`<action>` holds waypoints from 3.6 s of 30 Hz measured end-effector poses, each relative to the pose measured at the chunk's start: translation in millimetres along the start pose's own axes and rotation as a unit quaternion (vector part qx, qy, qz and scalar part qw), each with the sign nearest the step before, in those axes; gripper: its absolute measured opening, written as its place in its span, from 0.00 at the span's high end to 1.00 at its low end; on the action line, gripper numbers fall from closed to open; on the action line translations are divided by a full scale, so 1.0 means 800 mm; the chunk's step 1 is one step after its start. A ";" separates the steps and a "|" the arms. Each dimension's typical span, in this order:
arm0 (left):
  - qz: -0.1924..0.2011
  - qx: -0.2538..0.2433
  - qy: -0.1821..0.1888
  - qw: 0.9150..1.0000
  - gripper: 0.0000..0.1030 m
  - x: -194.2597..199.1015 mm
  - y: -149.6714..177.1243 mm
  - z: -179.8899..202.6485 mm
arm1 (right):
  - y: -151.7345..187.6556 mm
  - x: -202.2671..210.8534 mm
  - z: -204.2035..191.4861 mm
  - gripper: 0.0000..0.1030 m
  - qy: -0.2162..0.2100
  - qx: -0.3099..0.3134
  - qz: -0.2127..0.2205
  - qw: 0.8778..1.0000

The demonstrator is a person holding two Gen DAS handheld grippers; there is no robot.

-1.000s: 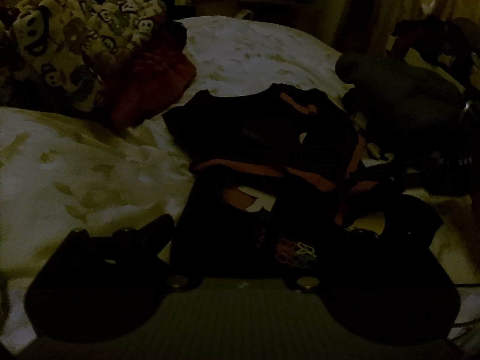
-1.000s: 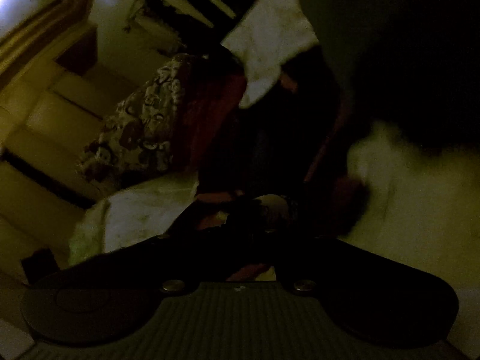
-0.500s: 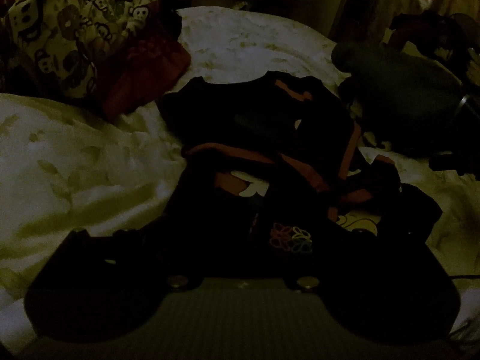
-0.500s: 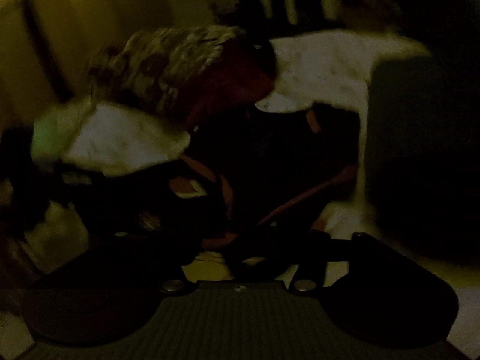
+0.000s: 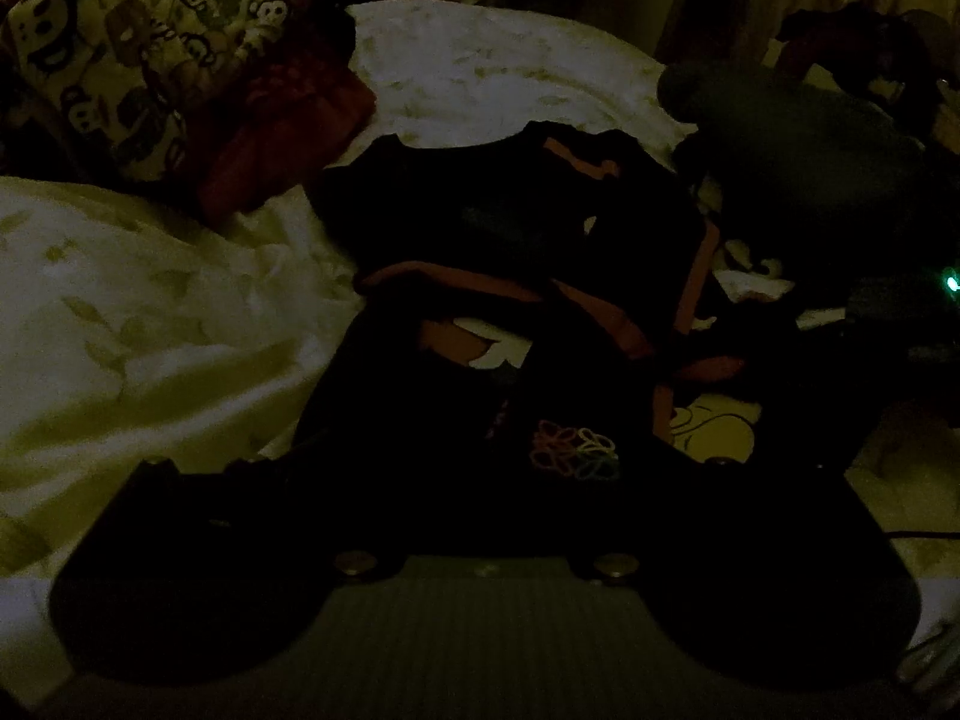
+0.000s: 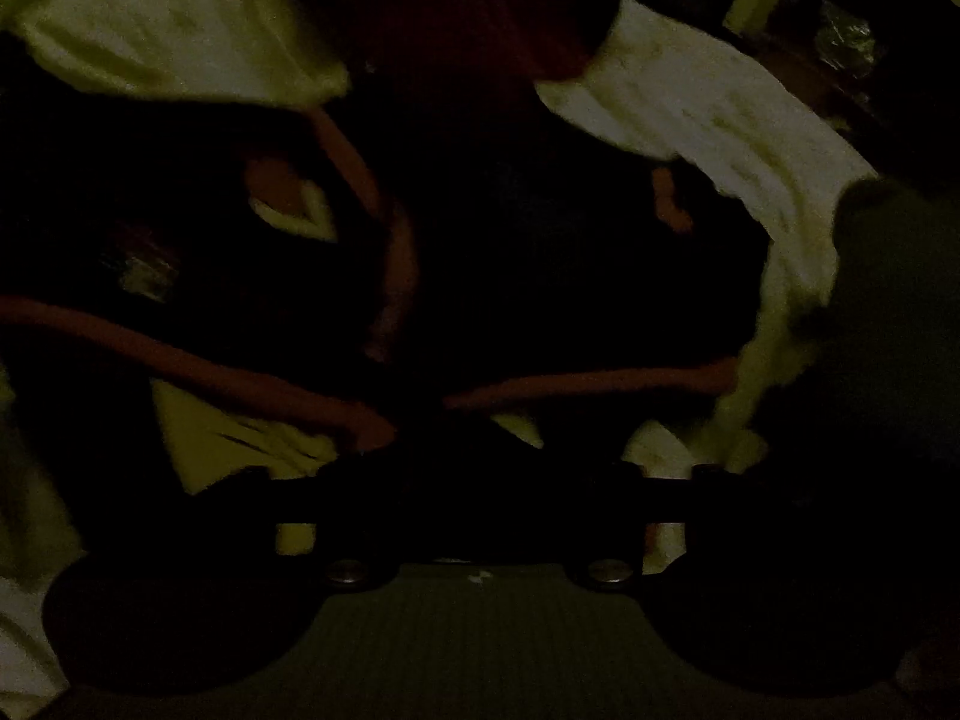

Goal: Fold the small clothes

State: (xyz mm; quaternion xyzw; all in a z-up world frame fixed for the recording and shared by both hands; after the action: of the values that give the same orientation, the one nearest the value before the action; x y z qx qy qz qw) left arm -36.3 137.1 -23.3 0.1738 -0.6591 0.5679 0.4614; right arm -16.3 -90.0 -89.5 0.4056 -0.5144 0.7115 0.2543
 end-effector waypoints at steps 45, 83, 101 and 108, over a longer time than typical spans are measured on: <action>0.005 -0.008 0.023 1.000 0.01 -0.004 -0.002 0.016 | 0.160 0.174 0.184 0.91 -0.150 -0.486 0.156 0.847; 0.008 -0.010 0.016 1.000 0.00 0.011 0.006 0.017 | 0.086 0.144 0.022 0.35 -0.323 -0.169 0.104 0.925; 0.017 -0.034 0.007 0.999 0.00 -0.006 -0.014 0.033 | 0.071 0.034 0.015 0.84 -0.172 -0.267 0.010 0.948; 0.021 -0.197 -0.127 0.972 0.19 -0.067 -0.076 0.052 | 0.067 0.112 0.049 0.95 -0.228 -0.298 0.136 0.917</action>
State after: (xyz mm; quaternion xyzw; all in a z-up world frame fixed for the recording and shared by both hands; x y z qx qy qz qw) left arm 19.9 65.3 -27.6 0.1360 -0.8146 0.4097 0.3874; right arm -94.2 -149.6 -36.7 0.3886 -0.7969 0.4409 0.1399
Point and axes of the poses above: each gripper's, at about its wrist camera, not at the fingertips, and x roughly against the way its jaws point, z to its right, y to its underside, the point moved 1 cm from there along -x, roughly the way its jaws point, and after that the axes turned 1 degree about -z, right-handed, at the moved point
